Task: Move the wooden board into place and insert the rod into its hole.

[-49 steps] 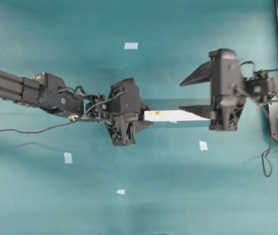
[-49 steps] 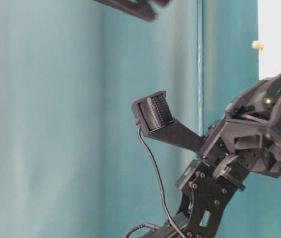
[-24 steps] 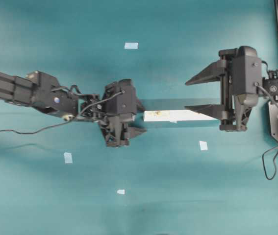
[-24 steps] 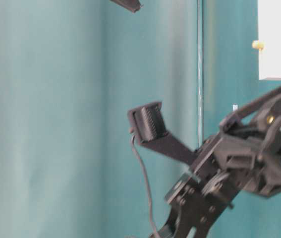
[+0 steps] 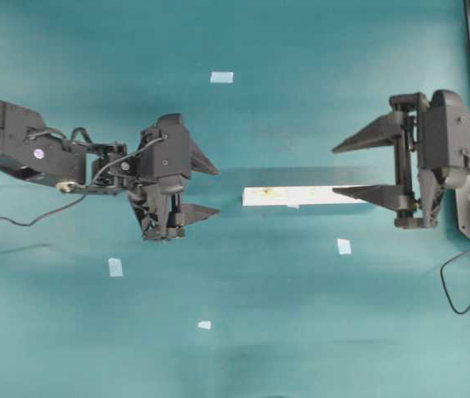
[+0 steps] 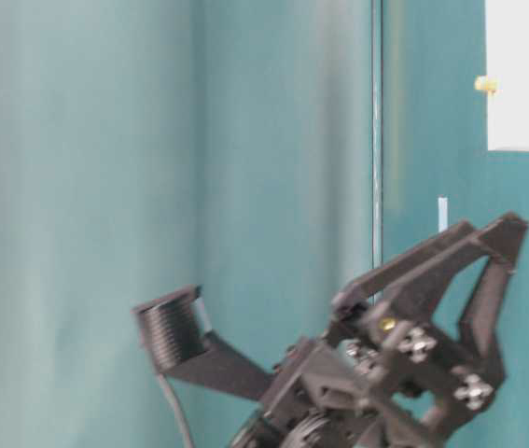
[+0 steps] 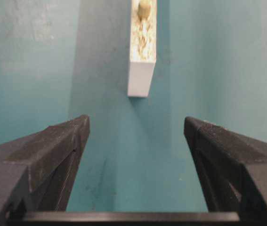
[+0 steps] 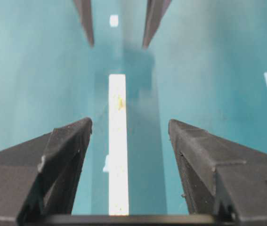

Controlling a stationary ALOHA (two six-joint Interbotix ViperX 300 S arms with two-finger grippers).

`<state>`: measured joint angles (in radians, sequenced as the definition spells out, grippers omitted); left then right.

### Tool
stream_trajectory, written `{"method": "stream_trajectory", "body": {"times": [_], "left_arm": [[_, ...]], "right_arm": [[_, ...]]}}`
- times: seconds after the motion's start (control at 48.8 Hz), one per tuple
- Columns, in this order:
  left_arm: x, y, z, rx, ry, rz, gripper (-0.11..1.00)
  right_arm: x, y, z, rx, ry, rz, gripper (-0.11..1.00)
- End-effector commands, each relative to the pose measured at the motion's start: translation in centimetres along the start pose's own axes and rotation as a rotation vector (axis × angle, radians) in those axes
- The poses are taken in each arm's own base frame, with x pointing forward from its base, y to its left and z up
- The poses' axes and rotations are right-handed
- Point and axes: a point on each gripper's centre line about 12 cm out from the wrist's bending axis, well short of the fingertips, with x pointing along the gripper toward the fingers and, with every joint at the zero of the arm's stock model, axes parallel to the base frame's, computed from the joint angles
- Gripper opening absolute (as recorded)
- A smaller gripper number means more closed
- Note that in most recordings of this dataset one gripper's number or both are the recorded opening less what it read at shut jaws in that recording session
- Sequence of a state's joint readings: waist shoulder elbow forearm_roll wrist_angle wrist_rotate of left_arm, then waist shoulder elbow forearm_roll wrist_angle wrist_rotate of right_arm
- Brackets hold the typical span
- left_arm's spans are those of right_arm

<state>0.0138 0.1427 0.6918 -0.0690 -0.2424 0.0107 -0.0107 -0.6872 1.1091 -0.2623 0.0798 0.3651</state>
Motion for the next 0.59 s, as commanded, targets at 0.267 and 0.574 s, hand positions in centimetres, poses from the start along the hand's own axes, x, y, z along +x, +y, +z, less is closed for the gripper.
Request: {"method": "stream_trajectory", "body": {"times": [0.267,0.574], "left_arm": [[-3.3,0.1,2.6,-0.002,-0.097,-0.001,0.83],[-5.4,0.2,1.8,-0.009,-0.100,-0.001,0.83]], "right_arm": [[-0.9,-0.1,-1.0,0.001,-0.028,0.008,0.72],[-2.0,-0.3,-3.3,0.021,-0.022,0.007,0.72]]}}
